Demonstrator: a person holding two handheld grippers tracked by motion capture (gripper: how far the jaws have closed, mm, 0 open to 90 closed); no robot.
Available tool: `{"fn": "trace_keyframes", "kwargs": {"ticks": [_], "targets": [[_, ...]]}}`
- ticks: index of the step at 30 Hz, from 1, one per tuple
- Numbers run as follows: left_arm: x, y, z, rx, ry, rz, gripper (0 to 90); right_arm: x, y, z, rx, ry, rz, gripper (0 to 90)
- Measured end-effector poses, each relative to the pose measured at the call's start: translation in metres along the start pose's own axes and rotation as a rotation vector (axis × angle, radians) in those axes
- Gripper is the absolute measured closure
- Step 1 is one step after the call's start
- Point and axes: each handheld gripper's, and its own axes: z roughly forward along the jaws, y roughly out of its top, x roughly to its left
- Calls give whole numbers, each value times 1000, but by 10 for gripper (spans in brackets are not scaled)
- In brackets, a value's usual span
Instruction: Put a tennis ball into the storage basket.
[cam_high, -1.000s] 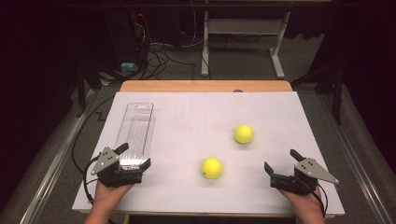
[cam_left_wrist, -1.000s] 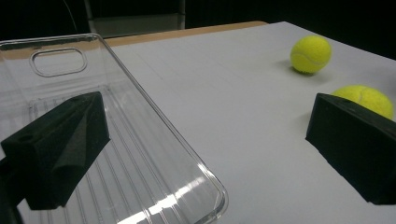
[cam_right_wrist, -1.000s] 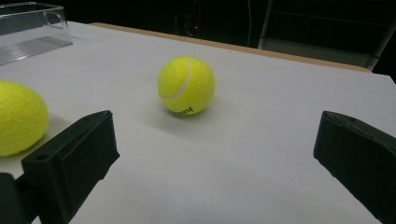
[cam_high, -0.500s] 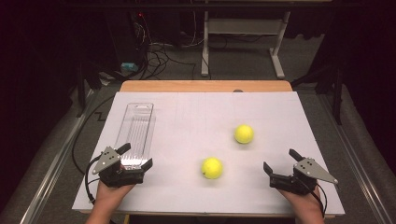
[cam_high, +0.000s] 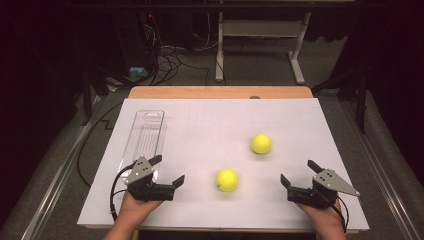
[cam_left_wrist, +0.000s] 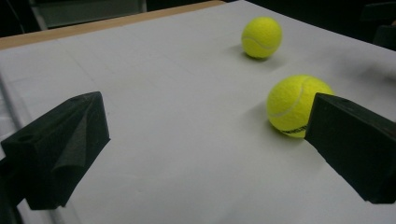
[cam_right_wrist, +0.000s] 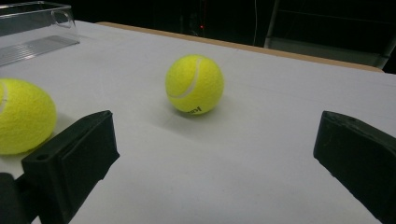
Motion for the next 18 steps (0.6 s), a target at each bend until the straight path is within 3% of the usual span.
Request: {"fn": "trace_keyframes", "kwargs": {"ticks": [7,11,13,14,15,18], "targets": [[-11,2,10,77,-31,18,7,0,-1,0,1,4,0,0],[-15,1,18,166,-50,28,7,0,-1,1,1,7,-3,0],[-16,1,21,181,-47,25,7,0,-1,1,3,8,-2,0],[-17,0,24,224,-50,39,7,1,-1,2,3,11,-1,0],[-17,0,24,224,-50,39,7,1,-1,2,3,11,-1,0],[-19,-2,32,299,-50,46,8,1,-2,2,5,14,2,0]]}}
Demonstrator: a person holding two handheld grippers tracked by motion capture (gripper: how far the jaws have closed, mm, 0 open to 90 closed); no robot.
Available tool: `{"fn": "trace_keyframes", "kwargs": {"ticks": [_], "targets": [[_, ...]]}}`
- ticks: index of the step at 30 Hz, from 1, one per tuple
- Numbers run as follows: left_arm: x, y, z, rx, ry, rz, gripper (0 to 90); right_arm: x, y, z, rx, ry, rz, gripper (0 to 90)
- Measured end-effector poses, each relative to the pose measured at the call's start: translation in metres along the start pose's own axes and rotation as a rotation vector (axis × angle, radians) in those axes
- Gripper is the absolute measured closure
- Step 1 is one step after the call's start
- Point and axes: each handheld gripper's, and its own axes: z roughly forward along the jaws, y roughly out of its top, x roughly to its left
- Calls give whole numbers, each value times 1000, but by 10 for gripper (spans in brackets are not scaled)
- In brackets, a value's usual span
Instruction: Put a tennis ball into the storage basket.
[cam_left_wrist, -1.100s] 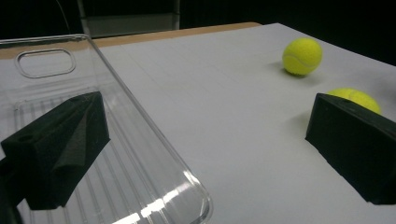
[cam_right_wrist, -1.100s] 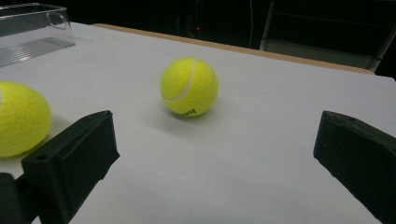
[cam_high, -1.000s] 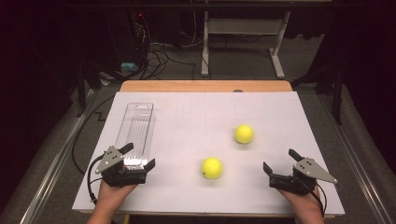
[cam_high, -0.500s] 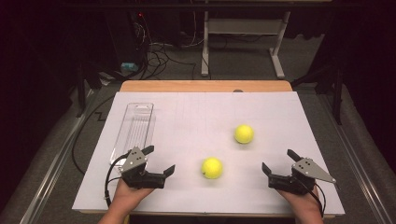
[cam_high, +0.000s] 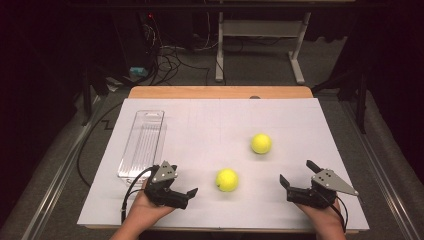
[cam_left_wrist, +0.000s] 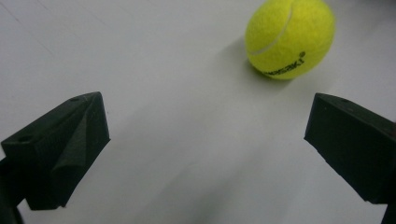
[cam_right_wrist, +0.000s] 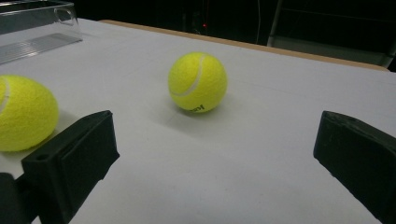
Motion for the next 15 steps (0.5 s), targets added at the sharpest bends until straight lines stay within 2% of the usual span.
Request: {"fn": "trace_keyframes", "kwargs": {"ticks": [1,2,3,4,5,6,7,8,9,10,11,15], "targets": [[0,0,0,0,0,0,8,0,0,0,0,0,0,0],[-1,0,5,49,10,2,8,0,-2,0,1,6,8,0],[-1,0,5,49,10,2,9,0,-2,0,1,6,8,0],[-1,0,9,104,0,3,9,1,-4,0,15,8,-5,0],[-1,0,9,104,0,3,9,1,-4,0,15,8,-5,0],[-3,2,13,154,8,11,10,2,-6,0,24,11,-13,0],[-3,2,13,154,8,11,10,2,-6,0,24,11,-13,0],[-4,4,14,177,10,16,10,1,-6,-2,21,11,-10,0],[-6,7,15,213,4,19,10,0,-5,-3,13,10,-11,0],[-6,7,15,213,4,19,10,0,-5,-4,7,12,-7,0],[-5,11,16,256,-1,20,10,-1,-4,-5,5,10,-6,0],[-1,16,20,324,-21,-1,10,-1,-5,-6,1,16,-5,0]]}}
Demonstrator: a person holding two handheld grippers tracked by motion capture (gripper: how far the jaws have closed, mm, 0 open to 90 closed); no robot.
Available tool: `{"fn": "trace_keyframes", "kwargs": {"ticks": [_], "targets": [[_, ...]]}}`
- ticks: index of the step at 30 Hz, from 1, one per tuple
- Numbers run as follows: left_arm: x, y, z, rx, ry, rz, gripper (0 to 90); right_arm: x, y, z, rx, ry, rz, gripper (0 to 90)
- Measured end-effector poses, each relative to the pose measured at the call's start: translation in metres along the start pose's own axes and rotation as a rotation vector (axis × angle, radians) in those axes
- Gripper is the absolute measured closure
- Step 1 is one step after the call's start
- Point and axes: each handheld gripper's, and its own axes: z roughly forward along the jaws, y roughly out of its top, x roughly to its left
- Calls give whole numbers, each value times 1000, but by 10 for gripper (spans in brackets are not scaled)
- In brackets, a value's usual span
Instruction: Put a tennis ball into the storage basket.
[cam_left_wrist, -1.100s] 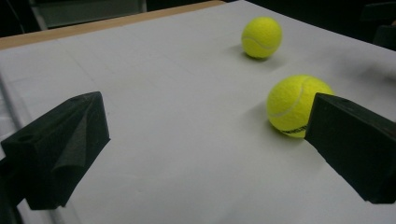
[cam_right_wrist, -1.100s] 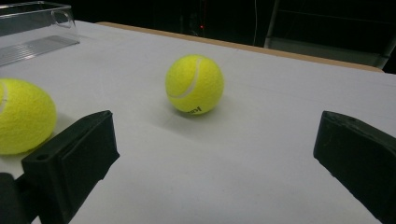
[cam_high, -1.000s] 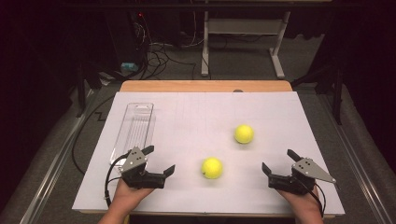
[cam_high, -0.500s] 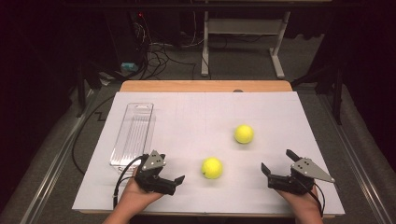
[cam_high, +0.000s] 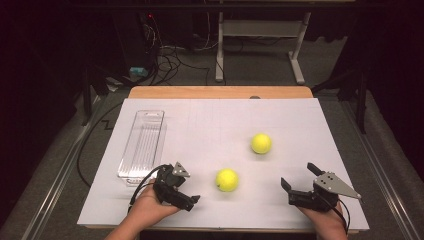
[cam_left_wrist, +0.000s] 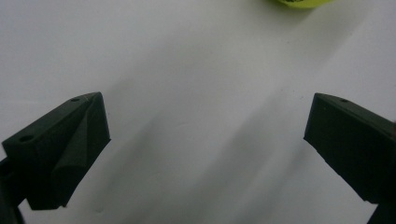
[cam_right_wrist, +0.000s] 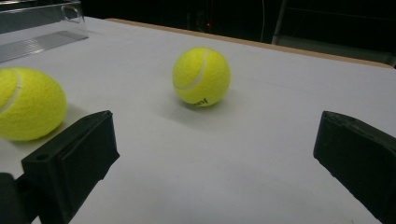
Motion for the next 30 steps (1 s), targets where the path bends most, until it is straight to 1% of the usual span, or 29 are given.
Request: {"fn": "trace_keyframes", "kwargs": {"ticks": [1,2,3,4,5,6,7,10,11,12,13,19,20,21,23,27,28,30], "targets": [[1,2,0,15,-1,1,10,0,0,0,-1,1,-2,0],[1,2,0,15,-1,1,10,0,0,0,-1,1,-2,0],[2,5,-1,42,-1,4,10,0,0,-1,-1,0,-4,0],[2,5,-1,42,-1,4,11,0,0,-1,-1,0,-4,0],[2,9,-1,70,-8,11,11,0,0,-1,1,0,-2,0],[2,9,-1,70,-8,11,12,0,0,-1,1,0,-2,0],[3,13,-1,101,-13,16,12,1,0,-1,1,1,-5,0],[3,17,-1,141,-17,23,13,1,0,-1,1,4,-7,0],[4,18,-1,155,-16,27,13,2,0,-1,2,4,-7,0],[4,18,-1,155,-16,27,13,2,0,-1,2,4,-7,0],[3,21,-2,180,-15,31,13,2,0,-1,4,6,-10,0],[5,27,-3,249,-14,45,15,3,-1,-1,9,11,-10,0],[5,27,-3,249,-14,45,15,3,-1,-1,9,11,-10,0],[4,29,-3,274,-10,56,15,3,-1,-1,10,15,-8,0],[4,30,-3,282,-10,59,15,3,-1,0,12,17,-12,0],[4,34,-6,322,-14,65,16,4,-1,0,14,20,-14,0],[5,36,-7,338,-19,68,16,4,-1,0,14,21,-13,0],[5,37,-8,344,-25,65,17,4,-1,0,15,21,-13,0]]}}
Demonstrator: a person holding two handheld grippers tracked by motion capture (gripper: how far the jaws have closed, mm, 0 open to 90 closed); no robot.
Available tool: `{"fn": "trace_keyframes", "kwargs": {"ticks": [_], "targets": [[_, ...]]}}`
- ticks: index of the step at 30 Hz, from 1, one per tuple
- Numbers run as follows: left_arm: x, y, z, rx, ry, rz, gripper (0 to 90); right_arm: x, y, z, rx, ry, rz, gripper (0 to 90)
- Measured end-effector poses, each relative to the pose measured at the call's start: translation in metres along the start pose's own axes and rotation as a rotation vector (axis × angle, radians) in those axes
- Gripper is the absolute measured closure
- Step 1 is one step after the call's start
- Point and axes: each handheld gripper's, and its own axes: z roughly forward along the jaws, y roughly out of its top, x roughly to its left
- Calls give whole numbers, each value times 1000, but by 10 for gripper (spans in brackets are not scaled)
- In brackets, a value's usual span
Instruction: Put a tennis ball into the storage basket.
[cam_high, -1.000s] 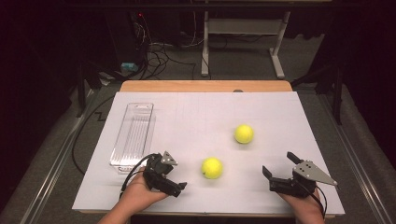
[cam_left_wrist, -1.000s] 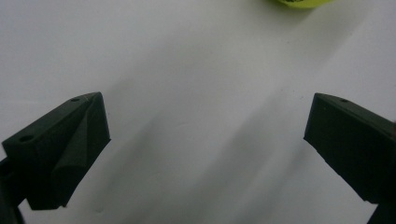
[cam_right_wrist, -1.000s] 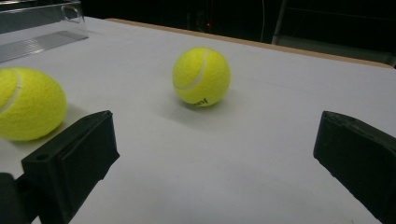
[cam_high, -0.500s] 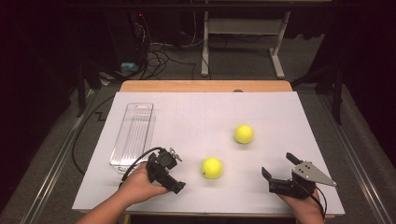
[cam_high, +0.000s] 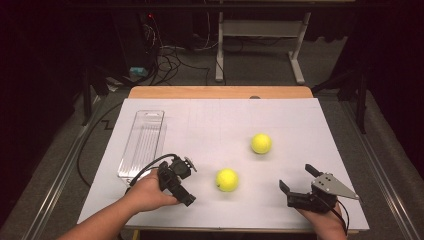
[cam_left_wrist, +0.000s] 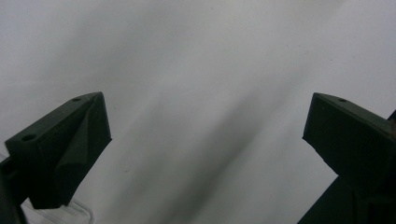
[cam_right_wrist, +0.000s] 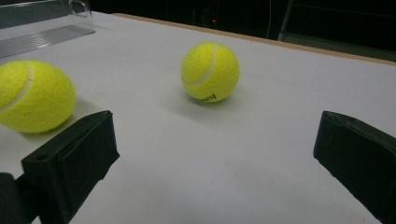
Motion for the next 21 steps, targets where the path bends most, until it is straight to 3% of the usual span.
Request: {"fn": "trace_keyframes", "kwargs": {"ticks": [13,21], "targets": [[3,8,-4,98,-37,0,17,2,-1,1,8,9,-1,0],[-2,14,-2,154,-47,26,16,2,-1,1,10,13,-2,0]]}}
